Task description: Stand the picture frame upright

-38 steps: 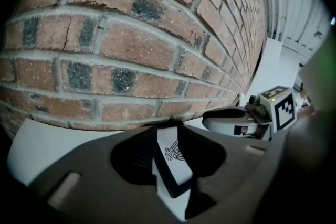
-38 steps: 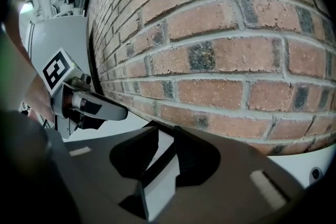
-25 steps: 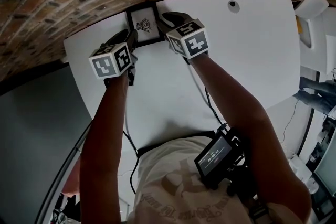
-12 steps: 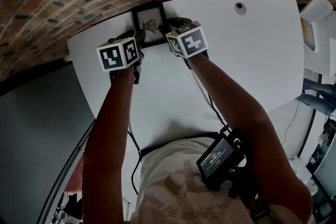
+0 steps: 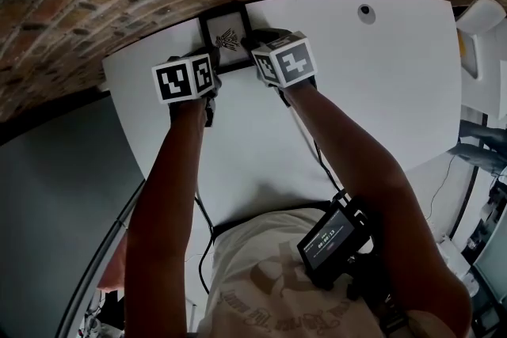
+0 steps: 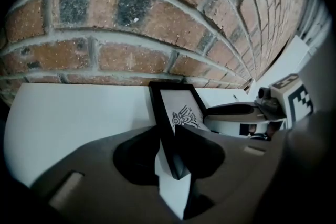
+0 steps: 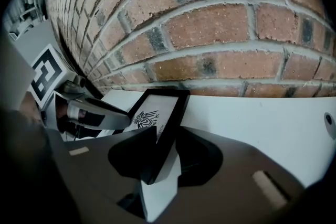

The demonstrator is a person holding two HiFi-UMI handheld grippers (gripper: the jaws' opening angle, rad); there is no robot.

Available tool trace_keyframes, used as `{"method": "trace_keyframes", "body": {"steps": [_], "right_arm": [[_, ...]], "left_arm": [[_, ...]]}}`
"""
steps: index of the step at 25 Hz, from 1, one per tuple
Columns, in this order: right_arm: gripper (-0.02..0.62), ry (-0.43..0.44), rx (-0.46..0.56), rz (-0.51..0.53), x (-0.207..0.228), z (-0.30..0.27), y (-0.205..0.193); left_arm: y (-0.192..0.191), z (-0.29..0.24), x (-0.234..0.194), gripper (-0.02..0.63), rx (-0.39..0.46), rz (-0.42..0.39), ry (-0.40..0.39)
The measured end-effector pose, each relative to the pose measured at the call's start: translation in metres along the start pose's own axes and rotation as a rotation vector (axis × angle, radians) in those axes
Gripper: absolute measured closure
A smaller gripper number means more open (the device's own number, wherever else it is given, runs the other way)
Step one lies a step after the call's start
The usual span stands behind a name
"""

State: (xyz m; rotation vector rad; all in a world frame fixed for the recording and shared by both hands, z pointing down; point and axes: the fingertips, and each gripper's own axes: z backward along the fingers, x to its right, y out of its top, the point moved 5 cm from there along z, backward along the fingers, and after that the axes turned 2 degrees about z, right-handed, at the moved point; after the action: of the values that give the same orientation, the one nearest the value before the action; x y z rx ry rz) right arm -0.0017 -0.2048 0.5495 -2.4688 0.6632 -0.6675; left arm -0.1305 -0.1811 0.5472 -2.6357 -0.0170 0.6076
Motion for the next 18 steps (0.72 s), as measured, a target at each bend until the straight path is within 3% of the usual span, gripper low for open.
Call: {"method": "trace_keyframes", "body": {"steps": [5, 10, 18], "right_arm": [[0.479, 0.005, 0.014, 0.014, -0.001, 0.005, -0.002], [0.482, 0.000, 0.096, 0.087, -0.006, 0.017, -0.001], [0.486, -0.045, 0.290, 0.261, -0.015, 0.036, 0.016]], "left_arm": [[-0.004, 0.002, 0.003, 0.509, 0.005, -0.009, -0.006], [-0.008, 0.010, 0.010, 0.508, 0.047, -0.049, 0.010], [0.004, 0.028, 0.018, 0.509, 0.211, -0.131, 0.059]]}}
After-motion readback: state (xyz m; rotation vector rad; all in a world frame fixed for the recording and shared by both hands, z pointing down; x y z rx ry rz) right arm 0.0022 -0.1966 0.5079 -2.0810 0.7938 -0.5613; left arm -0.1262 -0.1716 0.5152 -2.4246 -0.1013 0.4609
